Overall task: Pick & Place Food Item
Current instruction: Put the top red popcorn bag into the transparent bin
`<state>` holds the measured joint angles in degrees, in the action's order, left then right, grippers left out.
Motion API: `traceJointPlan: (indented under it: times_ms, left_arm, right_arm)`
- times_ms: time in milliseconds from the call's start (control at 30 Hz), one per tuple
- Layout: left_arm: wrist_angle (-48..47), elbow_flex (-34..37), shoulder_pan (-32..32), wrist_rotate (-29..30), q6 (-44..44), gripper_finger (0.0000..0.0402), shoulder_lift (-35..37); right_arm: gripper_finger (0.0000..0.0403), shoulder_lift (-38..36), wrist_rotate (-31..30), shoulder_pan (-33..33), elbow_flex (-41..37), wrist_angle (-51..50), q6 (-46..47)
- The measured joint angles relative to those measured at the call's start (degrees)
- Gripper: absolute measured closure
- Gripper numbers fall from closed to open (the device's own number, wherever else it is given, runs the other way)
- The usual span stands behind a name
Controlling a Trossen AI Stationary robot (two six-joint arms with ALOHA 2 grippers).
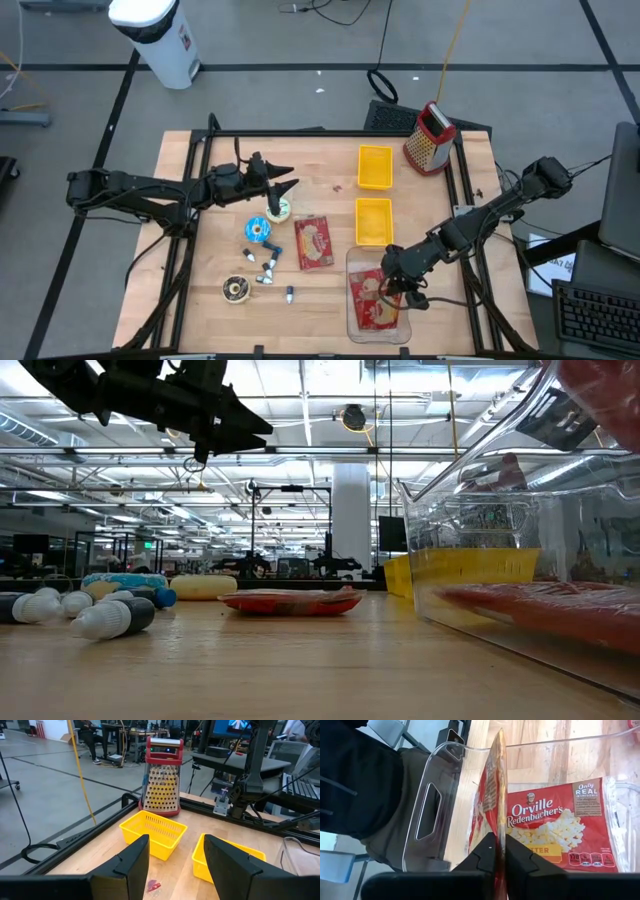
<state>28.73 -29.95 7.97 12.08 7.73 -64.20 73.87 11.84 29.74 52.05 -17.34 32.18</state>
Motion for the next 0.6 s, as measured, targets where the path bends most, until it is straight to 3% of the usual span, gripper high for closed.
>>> traceJointPlan:
  times_ms: [600]
  left_arm:
    - [-0.3,0.0,0.0,0.0,0.0,0.0215,0.0]
  right_arm:
    - [0.0393,0.0,0.2,0.0,0.0,0.0,-0.1]
